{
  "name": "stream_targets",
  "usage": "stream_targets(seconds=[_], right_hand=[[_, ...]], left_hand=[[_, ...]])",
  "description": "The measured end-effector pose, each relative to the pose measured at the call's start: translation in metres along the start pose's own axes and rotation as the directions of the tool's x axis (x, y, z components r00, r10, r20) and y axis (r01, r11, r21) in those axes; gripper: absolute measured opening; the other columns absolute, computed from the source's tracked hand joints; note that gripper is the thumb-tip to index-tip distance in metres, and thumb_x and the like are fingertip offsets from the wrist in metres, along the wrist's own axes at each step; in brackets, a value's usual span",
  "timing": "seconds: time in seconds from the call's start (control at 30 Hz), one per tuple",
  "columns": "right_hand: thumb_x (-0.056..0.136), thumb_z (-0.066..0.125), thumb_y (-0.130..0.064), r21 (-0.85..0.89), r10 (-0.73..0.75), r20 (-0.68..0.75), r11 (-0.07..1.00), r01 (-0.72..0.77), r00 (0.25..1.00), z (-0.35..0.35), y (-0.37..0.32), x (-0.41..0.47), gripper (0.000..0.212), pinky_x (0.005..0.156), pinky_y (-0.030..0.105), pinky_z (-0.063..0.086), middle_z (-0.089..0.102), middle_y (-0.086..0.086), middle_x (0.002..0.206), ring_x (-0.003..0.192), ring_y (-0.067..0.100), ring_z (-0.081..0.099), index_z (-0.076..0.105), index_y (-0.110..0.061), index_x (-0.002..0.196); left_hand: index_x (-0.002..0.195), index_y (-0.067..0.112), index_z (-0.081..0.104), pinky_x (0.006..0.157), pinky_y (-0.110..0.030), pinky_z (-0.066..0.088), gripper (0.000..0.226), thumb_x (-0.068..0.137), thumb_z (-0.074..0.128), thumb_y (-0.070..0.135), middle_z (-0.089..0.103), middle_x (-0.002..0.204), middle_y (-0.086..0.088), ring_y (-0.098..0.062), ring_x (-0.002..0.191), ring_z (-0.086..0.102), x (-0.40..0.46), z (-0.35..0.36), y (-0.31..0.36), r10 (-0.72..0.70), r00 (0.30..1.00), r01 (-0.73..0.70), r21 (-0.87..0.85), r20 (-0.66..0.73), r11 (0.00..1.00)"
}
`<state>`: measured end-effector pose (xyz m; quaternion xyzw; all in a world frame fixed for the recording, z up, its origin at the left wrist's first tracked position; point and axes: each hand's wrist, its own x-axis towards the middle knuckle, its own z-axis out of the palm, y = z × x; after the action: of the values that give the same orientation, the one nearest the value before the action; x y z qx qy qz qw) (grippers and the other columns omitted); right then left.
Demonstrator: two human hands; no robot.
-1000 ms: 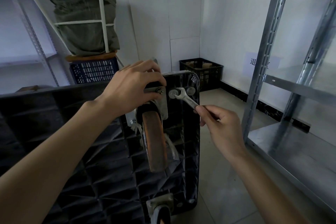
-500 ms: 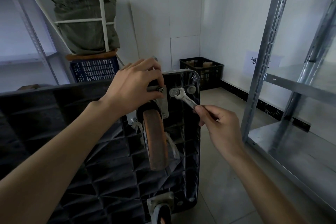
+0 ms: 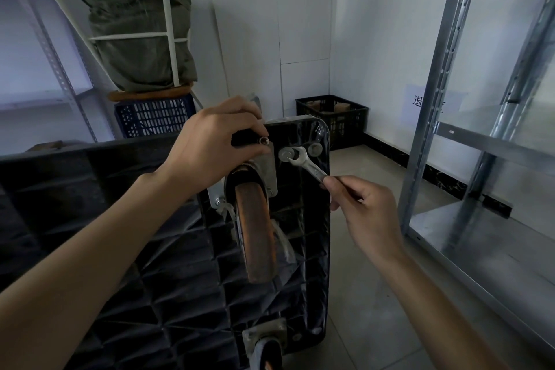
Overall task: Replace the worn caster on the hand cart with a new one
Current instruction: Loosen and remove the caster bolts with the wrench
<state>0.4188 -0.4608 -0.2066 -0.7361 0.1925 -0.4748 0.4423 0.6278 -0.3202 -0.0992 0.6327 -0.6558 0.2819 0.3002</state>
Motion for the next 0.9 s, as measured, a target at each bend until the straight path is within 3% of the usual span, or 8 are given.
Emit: stream_targets(seconds=[0.17, 0.37, 0.57, 0.8, 0.9], right_hand=[[0.097, 0.064, -0.037, -0.010, 0.008, -0.015, 1.000, -0.008, 1.000, -0.002, 0.000, 0.002, 0.020, 0.056, 0.025, 0.041, 0.066, -0.003, 0.065, 0.065, 0.028, 0.059, 0.079, -0.026, 0.093], [0.097, 0.064, -0.036, -0.004, -0.008, -0.022, 1.000, 0.008, 1.000, -0.002, -0.005, 0.003, 0.020, 0.053, 0.018, 0.038, 0.065, -0.004, 0.063, 0.063, 0.026, 0.056, 0.079, -0.027, 0.088], [0.097, 0.064, -0.035, 0.000, -0.011, -0.029, 1.000, 0.011, 1.000, -0.001, -0.003, 0.001, 0.021, 0.053, 0.020, 0.037, 0.062, -0.004, 0.061, 0.061, 0.024, 0.055, 0.078, -0.028, 0.083], [0.096, 0.064, -0.036, -0.007, -0.008, -0.031, 1.000, 0.008, 0.999, -0.001, -0.004, 0.001, 0.021, 0.052, 0.020, 0.035, 0.062, -0.004, 0.061, 0.055, 0.009, 0.050, 0.078, -0.029, 0.082], [0.097, 0.064, -0.035, -0.013, 0.000, -0.035, 1.000, 0.000, 0.999, -0.002, -0.004, 0.000, 0.020, 0.052, 0.021, 0.035, 0.063, -0.005, 0.061, 0.055, 0.016, 0.051, 0.078, -0.030, 0.084]], left_hand=[[0.101, 0.020, 0.079, 0.082, -0.040, 0.056, 0.016, 0.085, 0.080, 0.025, 0.069, 0.103, 0.010, -0.008, 0.093, 0.065, 0.013, -0.005, -0.002, -0.096, 0.991, 0.092, -0.049, -0.088, 0.995], [0.106, 0.027, 0.078, 0.085, -0.038, 0.056, 0.016, 0.091, 0.073, 0.031, 0.070, 0.100, 0.016, -0.002, 0.091, 0.064, 0.026, -0.003, -0.004, -0.221, 0.974, 0.223, -0.035, 0.057, 0.974], [0.104, 0.033, 0.078, 0.091, -0.029, 0.054, 0.014, 0.091, 0.072, 0.034, 0.070, 0.101, 0.021, 0.002, 0.094, 0.064, 0.031, -0.006, -0.002, -0.381, 0.909, 0.402, -0.118, 0.167, 0.908], [0.107, 0.031, 0.078, 0.094, -0.038, 0.054, 0.016, 0.097, 0.066, 0.031, 0.070, 0.106, 0.019, 0.000, 0.098, 0.064, 0.028, -0.005, 0.004, -0.402, 0.904, 0.419, -0.120, 0.144, 0.900], [0.108, 0.030, 0.078, 0.096, -0.039, 0.054, 0.016, 0.097, 0.066, 0.030, 0.070, 0.107, 0.018, -0.002, 0.100, 0.063, 0.030, -0.005, 0.005, -0.416, 0.897, 0.435, -0.129, 0.147, 0.891]])
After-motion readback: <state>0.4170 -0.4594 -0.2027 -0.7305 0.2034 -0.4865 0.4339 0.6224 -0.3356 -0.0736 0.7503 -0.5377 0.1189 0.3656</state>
